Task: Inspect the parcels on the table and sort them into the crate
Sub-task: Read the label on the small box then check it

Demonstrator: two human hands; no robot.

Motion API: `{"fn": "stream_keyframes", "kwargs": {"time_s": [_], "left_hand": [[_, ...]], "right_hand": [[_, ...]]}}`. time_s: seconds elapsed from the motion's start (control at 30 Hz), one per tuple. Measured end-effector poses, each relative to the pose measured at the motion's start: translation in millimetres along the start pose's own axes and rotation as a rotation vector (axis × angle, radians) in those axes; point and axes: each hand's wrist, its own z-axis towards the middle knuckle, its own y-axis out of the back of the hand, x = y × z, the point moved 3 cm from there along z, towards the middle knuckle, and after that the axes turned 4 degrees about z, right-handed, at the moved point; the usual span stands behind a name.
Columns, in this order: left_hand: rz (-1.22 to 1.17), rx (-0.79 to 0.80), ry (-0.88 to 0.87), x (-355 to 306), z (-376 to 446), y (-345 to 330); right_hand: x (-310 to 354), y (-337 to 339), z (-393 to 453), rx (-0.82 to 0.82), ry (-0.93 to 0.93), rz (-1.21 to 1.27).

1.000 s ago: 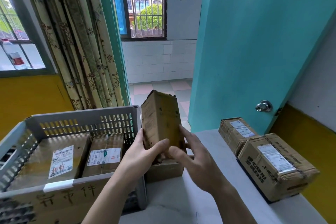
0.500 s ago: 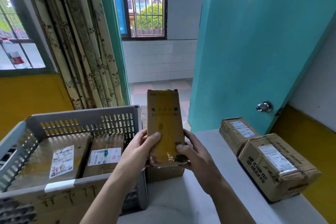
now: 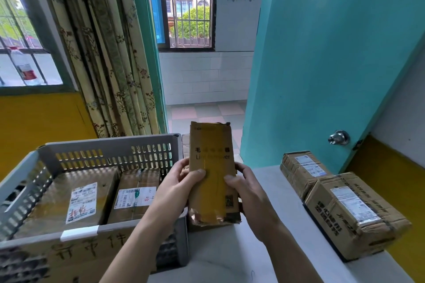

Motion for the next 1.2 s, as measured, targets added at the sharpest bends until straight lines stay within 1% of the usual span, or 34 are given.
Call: {"fn": "stream_keyframes", "kwargs": {"time_s": [0.2,0.27,0.4,0.5,0.7,0.87,0.93,1.03,1.2], "left_hand": [[-0.013,0.013,-0.003,2.6,-8.1,-6.5],[-0.008,0.02,-0.005,-2.7,-6.5,-6.7],[0.07,-0.037,-0.058,-18.3,-0.3,-1.2],[0.063,-0.015,-0.056,-16.6,-3.0,0.0],[0.041,-0.003,-0.07,-11.3,-9.3,-5.8],[0.009,-0.059,-0.066,-13.1,-7.4,-1.8],[0.027,-0.052,-0.077,-13.6,-8.5,-1.5],[0.067,-0.017,-0.083,-9.6,-9.9,-2.3],[0.09,-0.027,-0.091,-7.1,-12.2,-6.6]], "right_hand": [[3.6,4.1,9.2,-0.086,0.056,0.001],[-1.0,4.0,8.0,-0.086,0.067,-0.001],[-3.3,-1.2,5.2,-0.067,0.067,-0.016],[4.4,-5.6,6.3,-0.067,0.061,-0.031],[10.9,-1.0,9.6,-0.142,0.092,-0.03],[6.9,-6.2,5.9,-0.095,0.057,-0.036],[8.1,-7.2,5.6,-0.091,0.042,-0.04],[11.1,-4.4,6.6,-0.128,0.038,-0.023],[9.5,1.4,7.3,-0.181,0.064,-0.031]]}}
